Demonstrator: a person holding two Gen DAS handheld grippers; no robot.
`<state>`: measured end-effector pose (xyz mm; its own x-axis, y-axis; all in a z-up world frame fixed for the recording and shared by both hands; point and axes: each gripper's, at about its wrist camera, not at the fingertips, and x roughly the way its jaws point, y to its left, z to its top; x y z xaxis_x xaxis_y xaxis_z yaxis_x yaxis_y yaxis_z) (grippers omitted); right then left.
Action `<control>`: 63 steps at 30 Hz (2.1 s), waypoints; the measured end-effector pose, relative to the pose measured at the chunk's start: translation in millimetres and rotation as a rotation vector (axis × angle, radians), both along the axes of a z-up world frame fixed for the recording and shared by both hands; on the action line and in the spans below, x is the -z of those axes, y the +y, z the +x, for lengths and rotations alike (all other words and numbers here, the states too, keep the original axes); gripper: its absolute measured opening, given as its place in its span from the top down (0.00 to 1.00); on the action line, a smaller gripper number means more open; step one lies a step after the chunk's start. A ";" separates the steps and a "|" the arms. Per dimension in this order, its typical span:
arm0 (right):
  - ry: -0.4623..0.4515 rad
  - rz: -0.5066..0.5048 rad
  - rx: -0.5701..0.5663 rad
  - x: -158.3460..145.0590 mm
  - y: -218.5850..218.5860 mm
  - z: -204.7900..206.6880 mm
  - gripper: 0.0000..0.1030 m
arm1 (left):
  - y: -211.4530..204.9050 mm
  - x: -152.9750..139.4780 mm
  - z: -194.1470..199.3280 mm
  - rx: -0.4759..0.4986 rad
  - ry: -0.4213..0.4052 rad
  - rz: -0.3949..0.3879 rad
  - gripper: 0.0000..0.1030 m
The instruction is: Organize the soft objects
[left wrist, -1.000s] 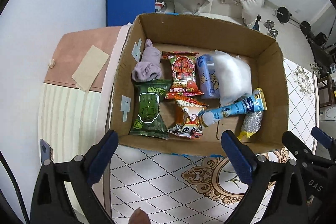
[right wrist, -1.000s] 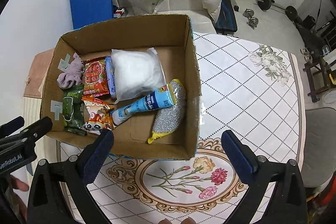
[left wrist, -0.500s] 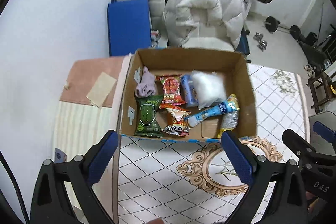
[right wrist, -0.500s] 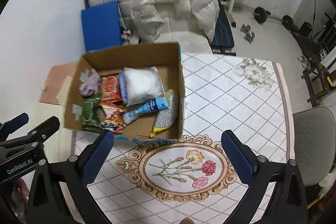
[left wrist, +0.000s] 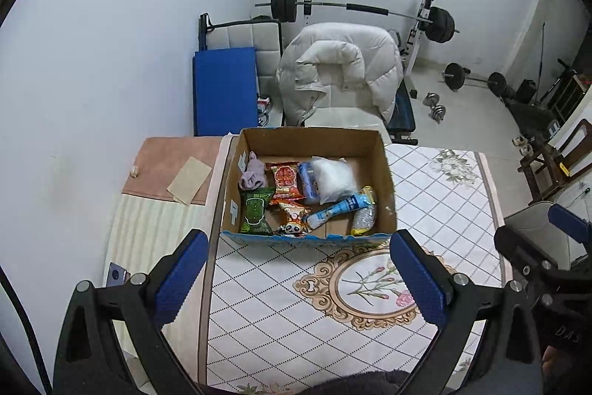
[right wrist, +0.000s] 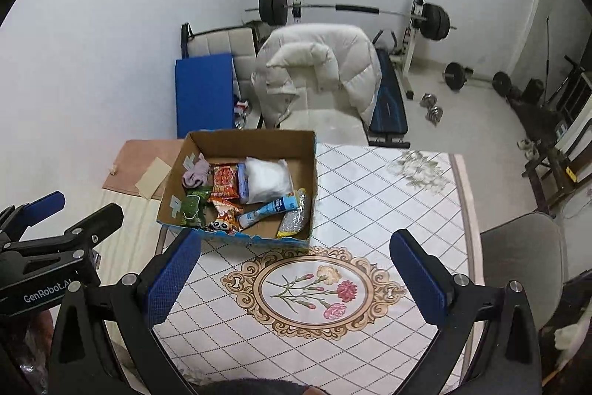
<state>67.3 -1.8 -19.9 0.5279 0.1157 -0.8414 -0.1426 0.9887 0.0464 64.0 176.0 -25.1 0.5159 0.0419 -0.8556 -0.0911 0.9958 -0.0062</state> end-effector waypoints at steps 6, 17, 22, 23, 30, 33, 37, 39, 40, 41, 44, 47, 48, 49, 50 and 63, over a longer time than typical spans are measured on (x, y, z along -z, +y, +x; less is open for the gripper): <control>-0.049 0.001 0.012 -32.1 -10.3 -24.5 0.00 | -7.6 -15.4 -22.9 0.016 -0.010 -0.015 0.02; -0.054 -0.016 0.006 -43.4 -16.0 -38.2 0.00 | -9.2 -35.1 -37.4 -0.006 -0.065 0.003 0.00; -0.064 -0.044 0.024 -40.3 -14.4 -35.5 0.00 | -5.9 -31.9 -36.7 -0.034 -0.079 0.012 0.00; -0.067 -0.046 0.026 -39.6 -14.3 -34.3 0.00 | -5.9 -31.4 -36.3 -0.035 -0.078 0.012 0.00; -0.087 -0.075 0.027 -36.4 -7.0 -28.9 0.00 | -7.2 -25.6 -34.4 -0.033 -0.068 0.020 0.00; -0.085 -0.078 0.028 -36.2 -6.7 -27.4 0.00 | -7.1 -24.5 -34.5 -0.034 -0.067 0.028 0.00; -0.089 -0.080 0.033 -35.5 -6.5 -25.9 0.00 | -7.1 -26.4 -34.1 -0.039 -0.074 0.034 0.00; -0.093 -0.079 0.037 -36.0 -7.4 -25.3 0.00 | -6.7 -27.9 -35.0 -0.043 -0.081 0.036 0.00; -0.096 -0.080 0.040 -36.4 -8.4 -25.7 0.00 | -6.6 -27.9 -35.0 -0.043 -0.082 0.036 0.00; -0.098 -0.080 0.042 -36.7 -9.0 -25.6 0.00 | -6.4 -28.1 -35.0 -0.044 -0.082 0.035 0.00; -0.096 -0.078 0.041 -37.1 -10.5 -25.8 0.00 | -6.6 -27.7 -35.2 -0.040 -0.076 0.037 0.00; -0.098 -0.083 0.040 -39.1 -11.6 -26.4 0.00 | -8.2 -27.7 -35.6 -0.037 -0.073 0.040 0.00; -0.100 -0.085 0.039 -40.1 -12.0 -26.7 0.00 | -8.2 -27.9 -35.9 -0.038 -0.074 0.039 0.00; -0.101 -0.086 0.040 -41.4 -12.3 -27.3 0.00 | -8.1 -28.1 -36.2 -0.039 -0.075 0.036 0.00; -0.101 -0.086 0.041 -41.0 -11.9 -26.7 0.00 | -8.2 -27.9 -35.9 -0.039 -0.075 0.035 0.00; -0.107 -0.095 0.048 -44.9 -13.9 -28.6 0.00 | -10.7 -30.8 -35.1 -0.046 -0.082 0.038 0.00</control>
